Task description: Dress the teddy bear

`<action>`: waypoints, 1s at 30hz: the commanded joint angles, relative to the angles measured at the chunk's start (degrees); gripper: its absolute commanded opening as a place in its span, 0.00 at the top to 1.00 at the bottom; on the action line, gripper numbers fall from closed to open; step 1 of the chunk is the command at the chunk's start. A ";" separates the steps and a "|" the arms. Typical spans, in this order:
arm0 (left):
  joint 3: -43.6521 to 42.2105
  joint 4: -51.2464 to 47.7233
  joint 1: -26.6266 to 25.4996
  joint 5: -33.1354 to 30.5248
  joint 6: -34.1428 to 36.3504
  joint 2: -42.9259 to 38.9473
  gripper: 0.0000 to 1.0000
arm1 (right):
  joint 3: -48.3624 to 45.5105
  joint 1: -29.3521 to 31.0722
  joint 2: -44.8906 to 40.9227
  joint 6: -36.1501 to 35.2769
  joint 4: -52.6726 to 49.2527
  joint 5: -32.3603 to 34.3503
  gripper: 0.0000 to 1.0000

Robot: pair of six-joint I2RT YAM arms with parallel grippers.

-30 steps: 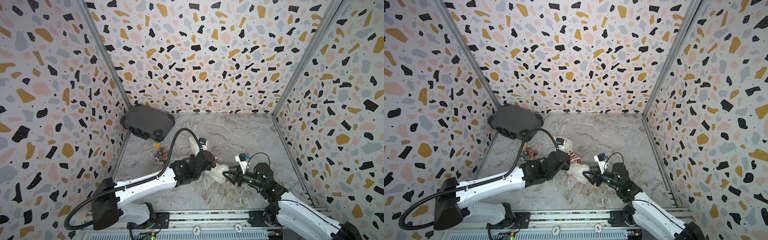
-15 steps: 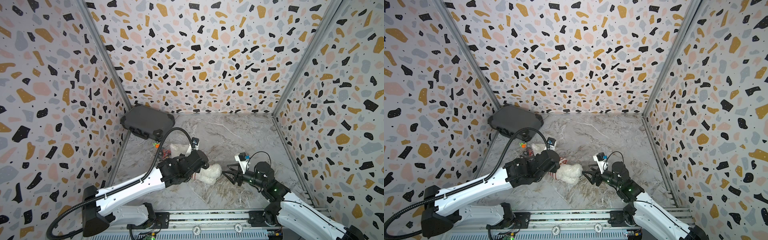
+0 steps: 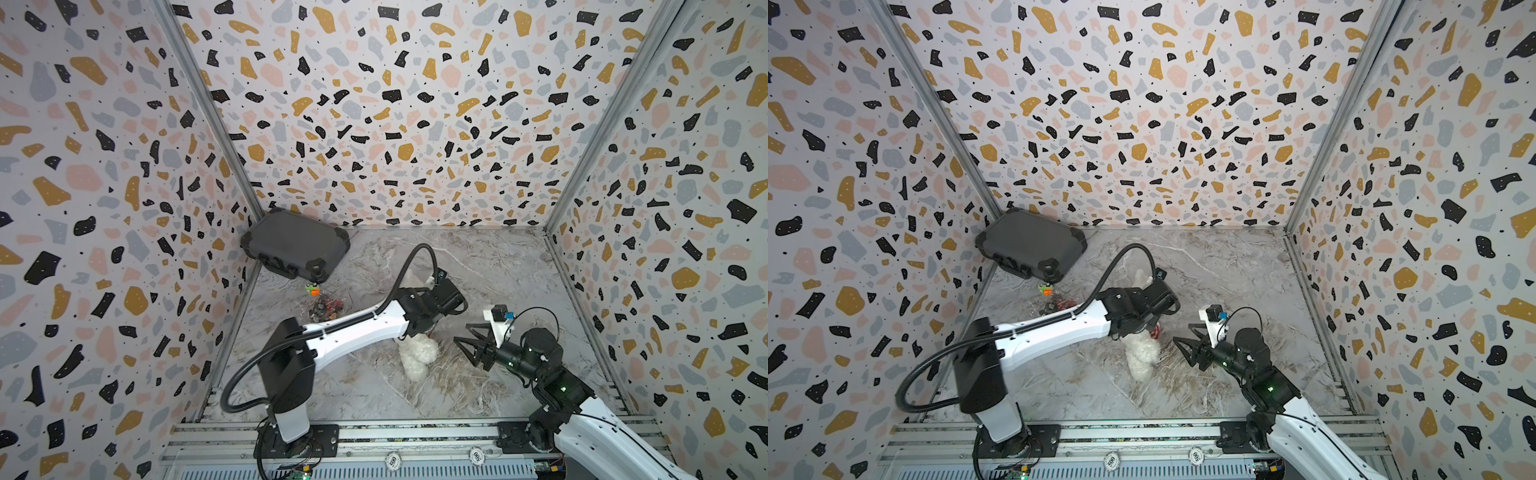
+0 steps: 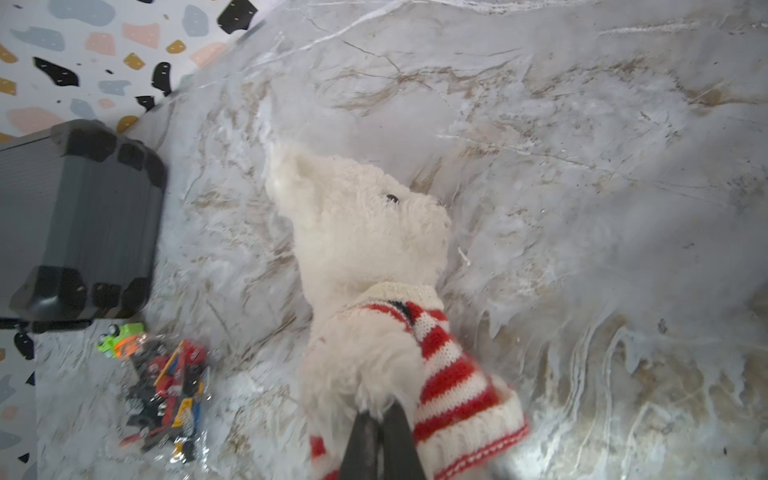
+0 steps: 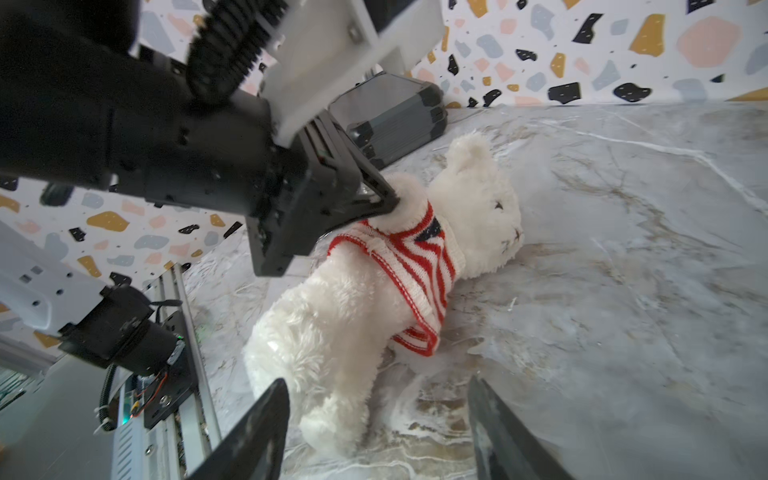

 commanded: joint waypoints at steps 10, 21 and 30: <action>5.30 17.88 -0.34 20.10 -2.94 11.60 0.90 | 1.58 -8.67 -2.54 -1.03 -7.19 3.33 0.35; -3.59 28.58 -0.62 22.39 -5.49 0.93 0.45 | 1.54 -9.28 -0.97 -1.81 -6.23 2.85 0.33; -26.89 38.58 2.92 19.99 -10.69 -17.40 0.46 | 6.06 -3.12 12.37 -7.58 -1.31 0.23 0.33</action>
